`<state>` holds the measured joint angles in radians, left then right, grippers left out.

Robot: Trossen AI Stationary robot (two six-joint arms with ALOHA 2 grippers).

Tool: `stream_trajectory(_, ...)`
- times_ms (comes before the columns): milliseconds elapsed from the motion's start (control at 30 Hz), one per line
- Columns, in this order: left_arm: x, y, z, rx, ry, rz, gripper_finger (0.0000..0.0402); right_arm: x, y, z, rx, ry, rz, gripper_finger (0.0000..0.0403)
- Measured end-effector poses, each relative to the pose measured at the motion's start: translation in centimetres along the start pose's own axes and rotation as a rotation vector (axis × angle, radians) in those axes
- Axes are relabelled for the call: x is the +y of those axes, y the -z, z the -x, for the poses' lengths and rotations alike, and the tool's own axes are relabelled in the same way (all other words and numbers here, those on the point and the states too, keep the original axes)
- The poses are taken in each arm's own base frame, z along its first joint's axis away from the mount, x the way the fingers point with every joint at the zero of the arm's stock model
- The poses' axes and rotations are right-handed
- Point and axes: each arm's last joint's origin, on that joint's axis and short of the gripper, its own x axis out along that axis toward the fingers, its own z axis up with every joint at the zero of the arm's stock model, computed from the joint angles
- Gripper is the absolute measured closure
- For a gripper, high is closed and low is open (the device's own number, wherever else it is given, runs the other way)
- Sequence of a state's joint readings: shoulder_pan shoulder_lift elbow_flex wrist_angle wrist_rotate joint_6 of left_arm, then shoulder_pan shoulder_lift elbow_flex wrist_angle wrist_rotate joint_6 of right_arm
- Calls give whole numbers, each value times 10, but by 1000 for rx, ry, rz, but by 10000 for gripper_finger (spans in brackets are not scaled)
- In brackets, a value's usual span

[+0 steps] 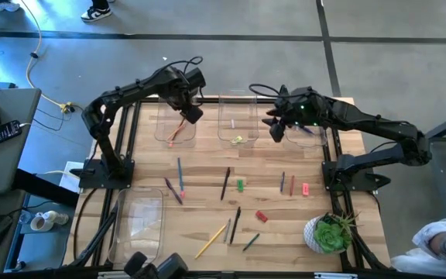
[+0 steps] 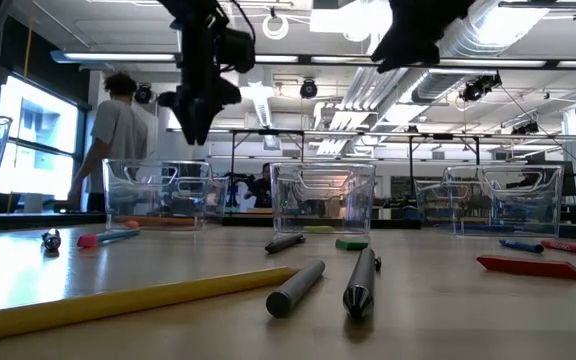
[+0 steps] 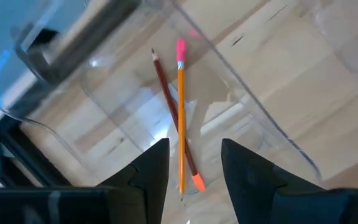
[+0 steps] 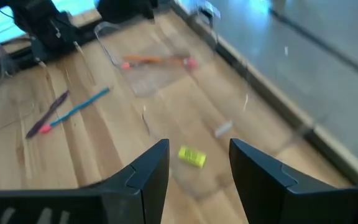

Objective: Sort crayons/erasers/pens/pencils in bins
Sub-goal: Put the blue crayon into the bottom transparent bin

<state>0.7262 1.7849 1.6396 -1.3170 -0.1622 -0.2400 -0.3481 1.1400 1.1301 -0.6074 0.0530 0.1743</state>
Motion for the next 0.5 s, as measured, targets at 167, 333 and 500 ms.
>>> stream_trajectory(167,-9,5,26,-62,17,-84,268,-1,11,1,111,24,-147,242)
stream_trajectory(333,-28,23,49,-126,48,-173,268,5,21,3,206,41,-289,242)
stream_trajectory(500,-49,48,69,-196,95,-259,268,14,29,5,272,45,-389,242)
